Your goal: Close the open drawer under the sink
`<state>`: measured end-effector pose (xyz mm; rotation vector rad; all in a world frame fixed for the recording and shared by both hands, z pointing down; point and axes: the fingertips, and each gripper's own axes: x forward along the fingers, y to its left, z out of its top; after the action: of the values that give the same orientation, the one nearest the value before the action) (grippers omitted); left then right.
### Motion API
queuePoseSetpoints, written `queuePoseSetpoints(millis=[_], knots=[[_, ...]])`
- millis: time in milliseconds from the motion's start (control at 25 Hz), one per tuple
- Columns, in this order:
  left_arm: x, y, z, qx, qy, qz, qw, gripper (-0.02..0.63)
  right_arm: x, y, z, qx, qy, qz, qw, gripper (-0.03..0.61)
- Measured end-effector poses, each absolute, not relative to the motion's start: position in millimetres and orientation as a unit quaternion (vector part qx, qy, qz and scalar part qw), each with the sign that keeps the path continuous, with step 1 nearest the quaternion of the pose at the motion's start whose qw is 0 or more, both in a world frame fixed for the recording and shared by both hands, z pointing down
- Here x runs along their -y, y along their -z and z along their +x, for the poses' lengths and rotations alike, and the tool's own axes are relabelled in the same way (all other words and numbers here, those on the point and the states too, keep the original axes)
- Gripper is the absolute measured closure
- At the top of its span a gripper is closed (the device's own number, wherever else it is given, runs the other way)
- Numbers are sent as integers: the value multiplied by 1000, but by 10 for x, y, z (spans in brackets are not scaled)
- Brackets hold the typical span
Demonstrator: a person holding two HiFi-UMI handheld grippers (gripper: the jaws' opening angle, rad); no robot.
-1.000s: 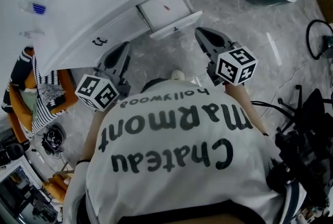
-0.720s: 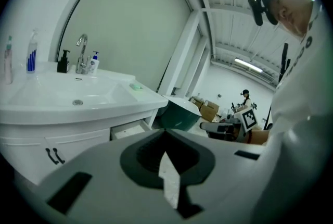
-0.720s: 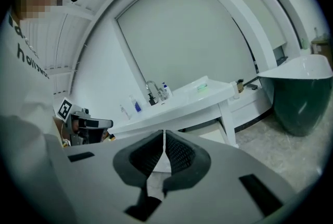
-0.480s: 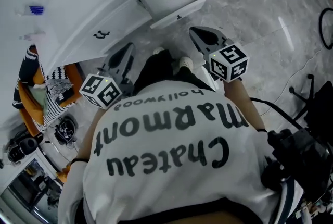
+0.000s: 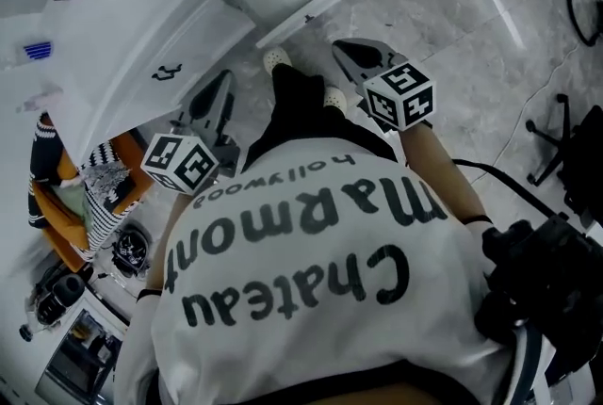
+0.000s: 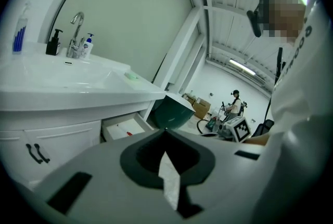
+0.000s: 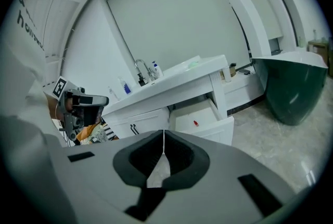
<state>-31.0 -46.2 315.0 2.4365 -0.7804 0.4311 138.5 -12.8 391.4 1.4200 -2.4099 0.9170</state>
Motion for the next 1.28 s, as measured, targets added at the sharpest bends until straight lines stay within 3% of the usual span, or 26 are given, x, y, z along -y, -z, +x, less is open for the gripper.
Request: queuePoseSetpoints(millis=[1040, 1120, 1160, 1280], knots=[[1094, -3988, -563, 303, -172, 881, 321, 606, 971, -5642, 1306, 754, -377, 506, 181, 565], [1059, -4060, -580, 306, -170, 876, 333, 606, 1003, -5746, 1272, 752, -388, 499, 185, 517], [1044, -4087, -588, 308, -171, 873, 337, 606, 1020, -5801, 1252, 752, -392, 494, 189, 430], [1001, -4131, -606, 313, -176, 869, 341, 606, 1066, -5949, 1215, 752, -392, 483, 217, 426]])
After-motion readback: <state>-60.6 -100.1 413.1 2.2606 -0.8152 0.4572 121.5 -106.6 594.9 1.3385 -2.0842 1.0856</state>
